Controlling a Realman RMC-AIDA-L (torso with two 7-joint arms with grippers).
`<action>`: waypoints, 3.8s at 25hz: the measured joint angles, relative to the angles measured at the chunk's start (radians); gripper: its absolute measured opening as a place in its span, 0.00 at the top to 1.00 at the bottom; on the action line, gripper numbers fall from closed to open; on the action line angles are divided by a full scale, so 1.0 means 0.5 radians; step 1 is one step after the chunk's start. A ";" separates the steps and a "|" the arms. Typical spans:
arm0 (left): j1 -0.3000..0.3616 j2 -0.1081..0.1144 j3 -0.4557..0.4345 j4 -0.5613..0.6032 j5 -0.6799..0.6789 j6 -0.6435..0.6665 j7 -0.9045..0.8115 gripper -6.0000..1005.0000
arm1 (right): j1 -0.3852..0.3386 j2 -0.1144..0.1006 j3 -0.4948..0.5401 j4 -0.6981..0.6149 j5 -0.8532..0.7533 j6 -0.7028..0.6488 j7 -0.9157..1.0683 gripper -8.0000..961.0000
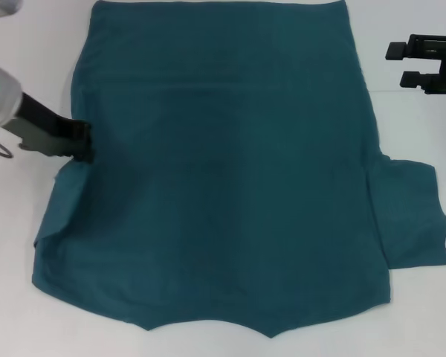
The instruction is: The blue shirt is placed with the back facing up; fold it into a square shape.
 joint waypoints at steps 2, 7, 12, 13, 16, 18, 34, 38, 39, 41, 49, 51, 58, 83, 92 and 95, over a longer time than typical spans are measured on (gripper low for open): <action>-0.039 0.012 -0.036 -0.145 -0.005 -0.091 -0.011 0.96 | -0.003 0.000 0.000 0.000 -0.001 0.000 -0.002 0.17; -0.058 0.020 -0.112 -0.294 -0.034 -0.225 0.012 0.96 | -0.010 0.000 0.000 0.000 -0.002 0.000 -0.003 0.17; -0.035 0.024 -0.131 -0.300 -0.191 -0.126 0.148 0.94 | -0.015 0.000 0.000 0.000 -0.002 0.000 -0.003 0.17; -0.031 0.024 -0.131 -0.301 -0.252 -0.080 0.215 0.91 | -0.015 0.000 0.000 0.000 -0.002 0.000 -0.003 0.17; -0.016 0.021 -0.131 -0.300 -0.359 0.027 0.357 0.85 | -0.015 0.000 0.000 0.000 -0.002 0.006 -0.003 0.17; 0.002 0.027 -0.145 -0.284 -0.378 0.068 0.372 0.80 | -0.015 0.000 0.000 0.000 -0.002 0.009 -0.003 0.17; 0.584 0.104 -0.403 -0.163 -1.035 0.733 1.391 0.36 | -0.189 -0.060 -0.155 -0.331 -0.120 -0.532 -0.247 0.17; 0.701 0.040 -0.398 -0.106 -1.035 0.741 1.593 0.36 | -0.278 -0.078 -0.143 -0.467 -0.261 -0.732 -0.233 0.17; 0.721 0.028 -0.400 -0.106 -1.035 0.710 1.586 0.36 | -0.294 -0.085 -0.132 -0.481 -0.328 -0.762 -0.215 0.17; 0.746 0.012 -0.409 -0.106 -1.039 0.667 1.573 0.36 | -0.318 -0.096 -0.107 -0.491 -0.429 -0.778 -0.169 0.17; 0.742 -0.040 -0.419 -0.096 -1.049 0.493 1.451 0.36 | -0.431 -0.106 0.026 -0.483 -0.582 -0.590 0.078 0.17; 0.733 -0.052 -0.420 -0.095 -1.051 0.469 1.435 0.36 | -0.457 -0.095 0.026 -0.463 -0.589 -0.515 0.128 0.17; 0.703 -0.081 -0.419 -0.094 -1.072 0.430 1.402 0.36 | -0.457 -0.041 0.001 -0.334 -0.613 -0.345 0.119 0.17; 0.705 -0.091 -0.423 -0.096 -1.181 0.399 1.393 0.36 | -0.346 0.166 -0.102 -0.175 -0.737 0.144 0.091 0.17; 0.706 -0.087 -0.423 -0.096 -1.190 0.398 1.392 0.36 | -0.316 0.221 -0.115 -0.175 -0.737 0.202 0.089 0.19; 0.706 -0.087 -0.423 -0.096 -1.191 0.398 1.389 0.36 | -0.308 0.227 -0.135 -0.175 -0.737 0.206 0.089 0.20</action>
